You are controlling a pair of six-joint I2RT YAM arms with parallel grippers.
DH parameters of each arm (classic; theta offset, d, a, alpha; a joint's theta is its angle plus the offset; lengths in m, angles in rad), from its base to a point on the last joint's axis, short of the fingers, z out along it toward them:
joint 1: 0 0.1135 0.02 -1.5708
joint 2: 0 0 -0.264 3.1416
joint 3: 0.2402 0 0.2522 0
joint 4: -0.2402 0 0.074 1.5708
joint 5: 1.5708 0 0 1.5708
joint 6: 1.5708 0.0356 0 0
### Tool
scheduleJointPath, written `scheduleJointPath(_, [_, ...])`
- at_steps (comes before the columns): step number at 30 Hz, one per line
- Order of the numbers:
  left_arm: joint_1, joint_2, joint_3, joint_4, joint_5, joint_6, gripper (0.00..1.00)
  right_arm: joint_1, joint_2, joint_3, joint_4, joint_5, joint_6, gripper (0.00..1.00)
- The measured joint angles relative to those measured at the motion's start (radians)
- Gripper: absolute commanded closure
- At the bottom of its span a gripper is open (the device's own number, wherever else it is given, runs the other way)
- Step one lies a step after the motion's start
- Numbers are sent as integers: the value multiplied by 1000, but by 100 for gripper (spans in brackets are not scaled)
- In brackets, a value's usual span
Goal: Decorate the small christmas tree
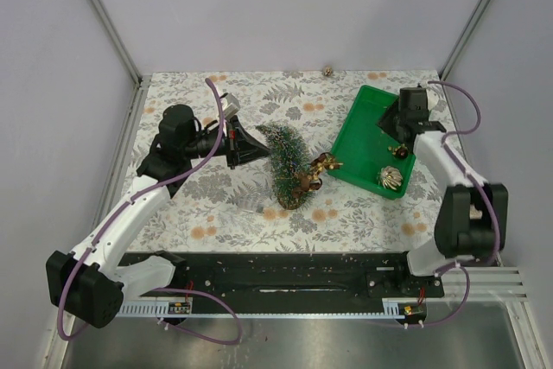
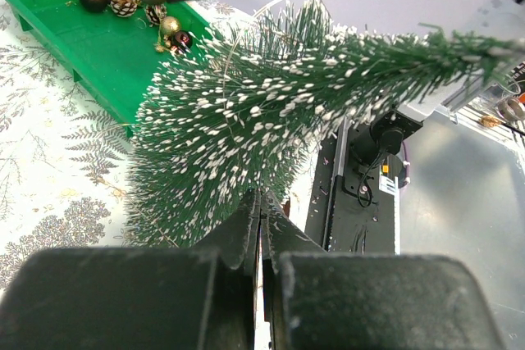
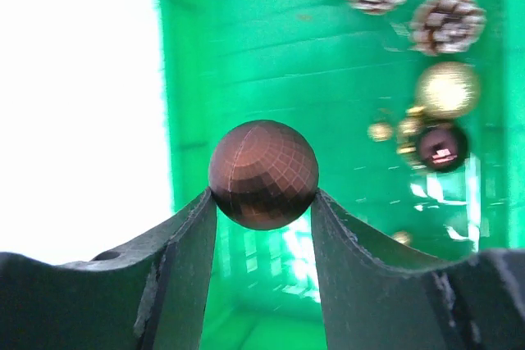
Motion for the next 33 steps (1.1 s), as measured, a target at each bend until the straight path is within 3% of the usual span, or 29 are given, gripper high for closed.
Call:
scheduleJointPath(6, [0,-6,-11,8,0,-6,100,146,-361,-66,63,-121,35,76])
scheduleJointPath(14, [0,-14,-13,27,0,-24,100,407,-620,-98,39,-200,68,76])
scheduleJointPath(33, [0,-19,-28,41,0,-42,100,682,-665,-50,19,-210,76,77])
